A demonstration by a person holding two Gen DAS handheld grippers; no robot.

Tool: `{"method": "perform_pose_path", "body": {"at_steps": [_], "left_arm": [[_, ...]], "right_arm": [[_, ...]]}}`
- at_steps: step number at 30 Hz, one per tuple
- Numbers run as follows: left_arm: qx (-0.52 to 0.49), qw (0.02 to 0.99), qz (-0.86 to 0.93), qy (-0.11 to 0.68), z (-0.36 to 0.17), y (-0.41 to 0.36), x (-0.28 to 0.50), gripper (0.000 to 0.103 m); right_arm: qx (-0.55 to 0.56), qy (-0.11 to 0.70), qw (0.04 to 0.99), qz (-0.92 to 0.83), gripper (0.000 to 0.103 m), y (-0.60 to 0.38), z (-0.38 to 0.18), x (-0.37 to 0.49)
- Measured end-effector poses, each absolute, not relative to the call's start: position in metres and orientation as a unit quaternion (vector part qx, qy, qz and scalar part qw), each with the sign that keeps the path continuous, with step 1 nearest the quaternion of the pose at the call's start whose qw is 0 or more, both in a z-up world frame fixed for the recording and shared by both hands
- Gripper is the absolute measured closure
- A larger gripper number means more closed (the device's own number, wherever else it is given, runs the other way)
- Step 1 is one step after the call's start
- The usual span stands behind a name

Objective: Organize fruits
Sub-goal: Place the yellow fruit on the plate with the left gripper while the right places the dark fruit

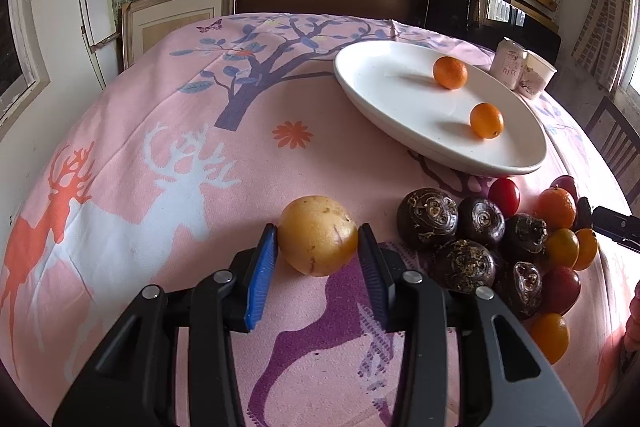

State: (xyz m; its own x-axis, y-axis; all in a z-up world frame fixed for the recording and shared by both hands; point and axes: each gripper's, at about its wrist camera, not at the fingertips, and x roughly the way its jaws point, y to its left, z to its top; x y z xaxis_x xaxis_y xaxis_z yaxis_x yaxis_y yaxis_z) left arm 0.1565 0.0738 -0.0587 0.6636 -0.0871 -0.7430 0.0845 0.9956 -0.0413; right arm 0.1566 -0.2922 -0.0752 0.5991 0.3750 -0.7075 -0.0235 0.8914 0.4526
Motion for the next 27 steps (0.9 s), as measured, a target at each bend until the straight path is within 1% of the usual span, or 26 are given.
{"method": "perform_pose_path", "body": {"at_steps": [3,5,6,11,16,22,27], "left_arm": [[-0.002,0.911,-0.049,0.410,-0.060,0.073,0.157,0.063],[-0.004,0.910,-0.054,0.410,-0.060,0.073,0.157,0.063],[-0.004,0.910,-0.056,0.410,-0.060,0.072,0.157,0.063],[-0.005,0.913,-0.061,0.404,-0.058,0.070,0.155,0.063],[-0.009,0.922,-0.060,0.383,-0.035,0.066,0.154,0.063],[0.008,0.926,-0.085,0.367,0.000,0.031,0.188,0.063],[0.010,0.921,-0.106,0.376,-0.004,-0.002,0.225,0.063]], "right_arm": [[0.214,0.436,0.866,0.120,0.041,-0.292,-0.080,0.160],[0.219,0.442,0.860,0.133,0.058,-0.290,-0.083,0.163],[0.217,0.439,0.862,0.135,0.060,-0.288,-0.083,0.162],[0.199,0.426,0.871,0.139,0.062,-0.281,-0.077,0.158],[0.220,0.385,0.888,0.124,0.062,-0.298,-0.054,0.156],[0.219,0.371,0.892,0.139,0.062,-0.288,-0.018,0.193],[0.198,0.375,0.895,0.142,0.062,-0.264,-0.012,0.234]]}}
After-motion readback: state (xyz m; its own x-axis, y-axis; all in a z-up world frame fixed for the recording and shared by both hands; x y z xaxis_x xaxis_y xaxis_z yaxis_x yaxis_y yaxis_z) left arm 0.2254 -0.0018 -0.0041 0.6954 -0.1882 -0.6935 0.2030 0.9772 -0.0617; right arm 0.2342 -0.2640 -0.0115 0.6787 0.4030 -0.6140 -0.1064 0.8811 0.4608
